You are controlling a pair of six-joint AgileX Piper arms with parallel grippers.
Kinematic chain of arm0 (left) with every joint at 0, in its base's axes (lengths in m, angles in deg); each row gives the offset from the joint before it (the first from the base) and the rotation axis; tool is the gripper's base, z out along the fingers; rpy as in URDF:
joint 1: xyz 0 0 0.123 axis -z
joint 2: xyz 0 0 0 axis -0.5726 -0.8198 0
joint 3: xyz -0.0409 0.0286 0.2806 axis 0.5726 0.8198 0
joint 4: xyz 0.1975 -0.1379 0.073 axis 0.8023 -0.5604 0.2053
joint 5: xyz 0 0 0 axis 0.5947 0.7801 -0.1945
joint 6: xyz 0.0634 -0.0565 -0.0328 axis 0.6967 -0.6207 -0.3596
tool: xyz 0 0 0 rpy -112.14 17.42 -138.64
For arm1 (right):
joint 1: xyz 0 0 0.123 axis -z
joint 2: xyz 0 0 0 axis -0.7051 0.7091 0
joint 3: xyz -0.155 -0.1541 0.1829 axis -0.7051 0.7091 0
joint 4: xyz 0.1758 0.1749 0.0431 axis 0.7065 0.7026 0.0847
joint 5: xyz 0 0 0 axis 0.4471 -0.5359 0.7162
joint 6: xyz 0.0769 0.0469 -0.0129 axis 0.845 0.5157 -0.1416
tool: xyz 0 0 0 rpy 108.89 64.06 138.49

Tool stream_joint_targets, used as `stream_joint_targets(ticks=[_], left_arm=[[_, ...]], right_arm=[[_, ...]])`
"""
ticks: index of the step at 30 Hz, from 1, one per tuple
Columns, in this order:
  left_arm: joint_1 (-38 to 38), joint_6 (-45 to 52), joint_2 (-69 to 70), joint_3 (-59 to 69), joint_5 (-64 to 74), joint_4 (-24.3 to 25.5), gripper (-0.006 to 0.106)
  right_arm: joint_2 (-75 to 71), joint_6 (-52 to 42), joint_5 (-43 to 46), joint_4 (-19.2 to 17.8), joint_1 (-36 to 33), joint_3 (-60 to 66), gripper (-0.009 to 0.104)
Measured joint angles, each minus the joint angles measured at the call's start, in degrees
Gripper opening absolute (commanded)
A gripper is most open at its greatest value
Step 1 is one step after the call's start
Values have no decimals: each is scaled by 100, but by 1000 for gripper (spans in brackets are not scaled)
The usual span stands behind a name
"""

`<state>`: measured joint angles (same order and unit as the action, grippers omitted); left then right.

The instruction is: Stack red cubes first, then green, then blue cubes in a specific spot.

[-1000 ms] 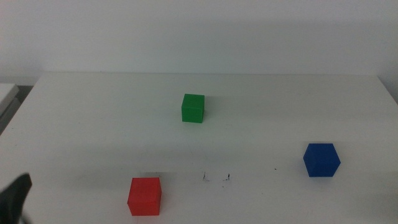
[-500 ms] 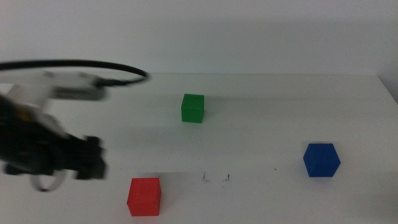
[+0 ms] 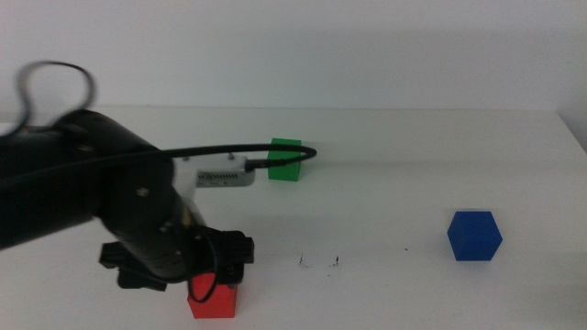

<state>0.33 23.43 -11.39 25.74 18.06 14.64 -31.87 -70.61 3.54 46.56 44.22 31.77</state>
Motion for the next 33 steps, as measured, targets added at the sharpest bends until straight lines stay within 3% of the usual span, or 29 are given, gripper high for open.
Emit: stream_joint_targets(ticks=[12, 15, 17, 18, 19, 23, 33], left_arm=[[4, -263, -1308, -9, -1058, 278, 91], [4, -289, -1553, -9, -1159, 322, 78], [4, -330, -1613, -9, -1159, 332, 59], [4, -412, -1613, -37, -1085, 332, 40], [13, -450, -1613, -88, -1012, 319, 29], [185, -503, -1602, -740, -437, 271, -1], [796, -586, -3042, -3595, 839, 30, 2]], right_arm=[[0, 0, 0, 0, 0, 0, 93], [0, 0, 0, 0, 0, 0, 93], [0, 0, -11, 0, 0, 0, 93], [0, 0, -11, 0, 0, 0, 93], [0, 0, -11, 0, 0, 0, 93], [0, 0, -11, 0, 0, 0, 93], [0, 0, -21, 0, 0, 0, 93]])
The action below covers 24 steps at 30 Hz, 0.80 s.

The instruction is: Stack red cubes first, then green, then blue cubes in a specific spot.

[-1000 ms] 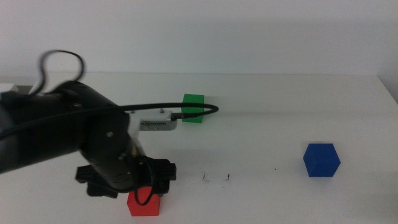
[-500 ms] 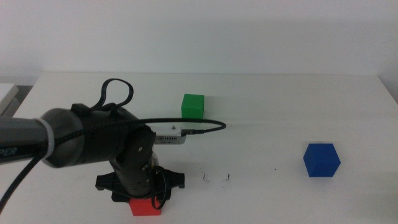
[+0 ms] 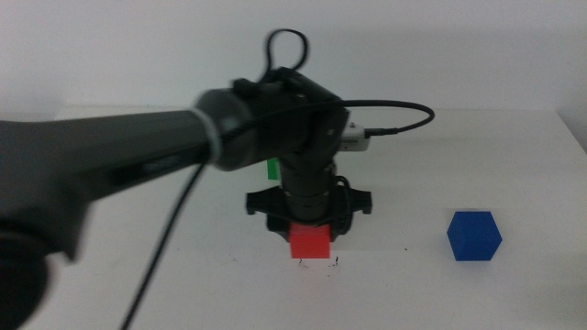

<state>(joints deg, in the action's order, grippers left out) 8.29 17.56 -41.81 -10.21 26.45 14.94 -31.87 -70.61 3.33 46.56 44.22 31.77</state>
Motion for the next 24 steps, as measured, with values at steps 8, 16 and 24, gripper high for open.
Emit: stream_joint_targets(ticks=[8, 16, 24], left_arm=[[12, -27, -770, -449, -117, -99, 11], [12, -113, -976, -483, -322, -4, 31], [12, -163, -989, -491, -346, 5, 91]], right_arm=[[0, 0, 0, 0, 0, 0, 93], [0, 0, 0, 0, 0, 0, 93], [0, 0, 0, 0, 0, 0, 93]])
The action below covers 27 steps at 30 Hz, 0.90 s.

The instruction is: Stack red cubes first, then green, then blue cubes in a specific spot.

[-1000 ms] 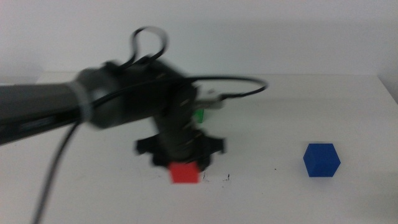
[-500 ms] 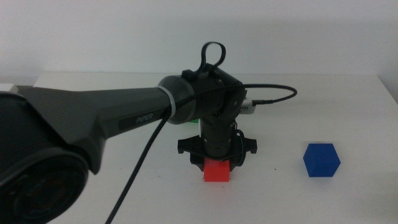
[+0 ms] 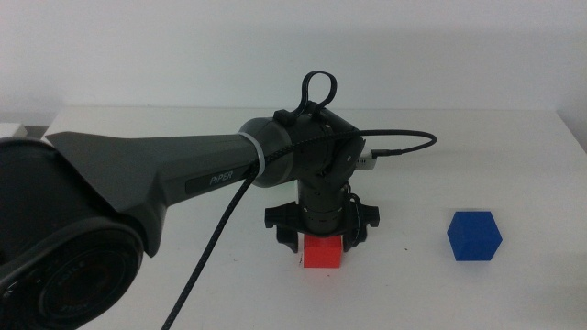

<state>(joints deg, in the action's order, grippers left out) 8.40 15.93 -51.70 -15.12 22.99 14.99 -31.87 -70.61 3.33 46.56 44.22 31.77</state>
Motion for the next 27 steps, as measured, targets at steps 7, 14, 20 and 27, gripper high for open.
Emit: stream_joint_targets(ticks=[7, 14, 20, 27], left_arm=[[0, 0, 315, -150, 395, 145, 94], [-459, 585, 1052, -1172, 592, 1084, 94], [-1405, 1593, 30, -2035, 281, 210, 94], [-1626, 2061, -1058, -2711, 228, -273, 94]], right_arm=[[0, 0, 0, 0, 0, 0, 93], [0, 0, 0, 0, 0, 0, 93], [0, 0, 0, 0, 0, 0, 93], [0, 0, 0, 0, 0, 0, 93]])
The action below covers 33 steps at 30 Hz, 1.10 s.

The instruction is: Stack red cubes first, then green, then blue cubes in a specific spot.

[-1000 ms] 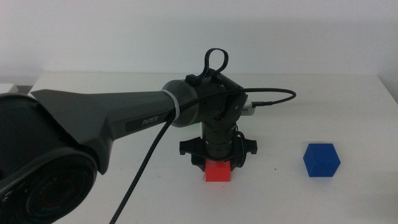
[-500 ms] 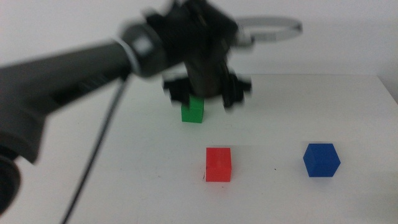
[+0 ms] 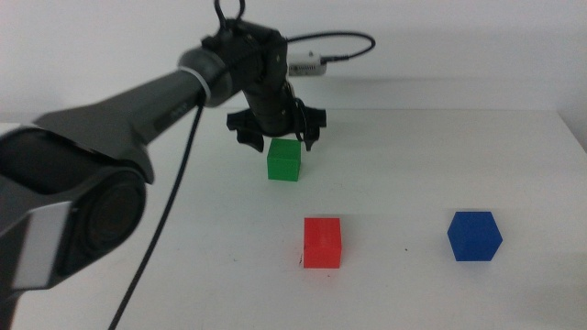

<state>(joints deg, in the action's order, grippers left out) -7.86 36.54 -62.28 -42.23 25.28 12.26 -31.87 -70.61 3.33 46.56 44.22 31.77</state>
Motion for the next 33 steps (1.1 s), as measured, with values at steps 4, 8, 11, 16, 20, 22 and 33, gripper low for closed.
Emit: stream_joint_targets(ticks=[4, 8, 11, 16, 20, 22, 33], left_arm=[[0, 36, -282, -66, -135, -80, 90], [-13, 49, -417, -80, -182, -80, 68], [-13, 49, -429, -90, -182, -80, 40], [-13, 153, -318, -90, 158, -80, 5], [56, -54, 419, 174, 622, 69, -1], [270, -399, 989, 635, 616, 344, -1], [2048, -3140, 2800, 3122, -140, 1364, -1]], right_arm=[[0, 0, 0, 0, 0, 0, 93], [0, 0, 0, 0, 0, 0, 93], [0, 0, 0, 0, 0, 0, 93], [0, 0, 0, 0, 0, 0, 93], [0, 0, 0, 0, 0, 0, 93], [0, 0, 0, 0, 0, 0, 93], [0, 0, 0, 0, 0, 0, 93]])
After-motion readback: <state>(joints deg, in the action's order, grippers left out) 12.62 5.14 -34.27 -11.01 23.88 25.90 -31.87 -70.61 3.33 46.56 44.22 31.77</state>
